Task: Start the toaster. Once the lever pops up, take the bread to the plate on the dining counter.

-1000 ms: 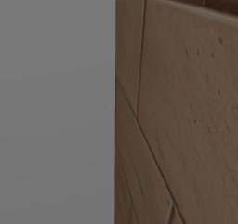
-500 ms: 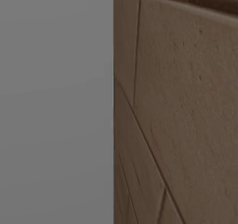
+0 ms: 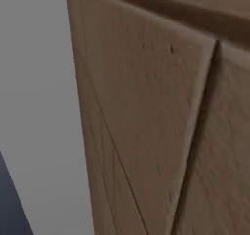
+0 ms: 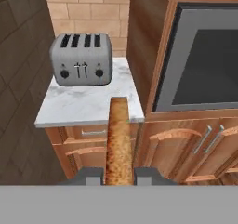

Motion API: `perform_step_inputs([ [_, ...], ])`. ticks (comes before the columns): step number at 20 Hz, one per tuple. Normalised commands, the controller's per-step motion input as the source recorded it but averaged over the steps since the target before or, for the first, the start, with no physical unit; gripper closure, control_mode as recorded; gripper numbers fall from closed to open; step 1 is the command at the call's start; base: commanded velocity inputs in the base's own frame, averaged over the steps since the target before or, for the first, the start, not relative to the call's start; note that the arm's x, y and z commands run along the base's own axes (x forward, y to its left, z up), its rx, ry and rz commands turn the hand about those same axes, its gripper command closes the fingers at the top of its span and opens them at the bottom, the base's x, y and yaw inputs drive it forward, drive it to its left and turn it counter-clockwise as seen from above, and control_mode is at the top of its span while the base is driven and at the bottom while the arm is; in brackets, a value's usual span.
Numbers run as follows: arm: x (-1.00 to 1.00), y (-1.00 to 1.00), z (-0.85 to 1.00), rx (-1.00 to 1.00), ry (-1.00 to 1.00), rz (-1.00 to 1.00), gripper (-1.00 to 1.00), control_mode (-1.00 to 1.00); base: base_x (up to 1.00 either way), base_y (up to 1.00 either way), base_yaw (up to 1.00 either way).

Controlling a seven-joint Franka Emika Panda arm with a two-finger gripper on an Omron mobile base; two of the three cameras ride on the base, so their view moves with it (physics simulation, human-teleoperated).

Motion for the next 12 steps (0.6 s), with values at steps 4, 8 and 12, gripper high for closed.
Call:
perform_step_inputs([
  [4, 0.00, 0.00, 0.00, 0.00, 0.00, 0.00, 1.00, 1.00, -0.69, -0.55, -0.64],
  [8, 0.00, 0.00, 0.00, 0.00, 0.00, 0.00, 1.00, 1.00, -0.46, -0.26, -0.79],
  [12, 0.00, 0.00, 0.00, 0.00, 0.00, 0.00, 1.00, 1.00, -0.17, -0.06, -0.93],
])
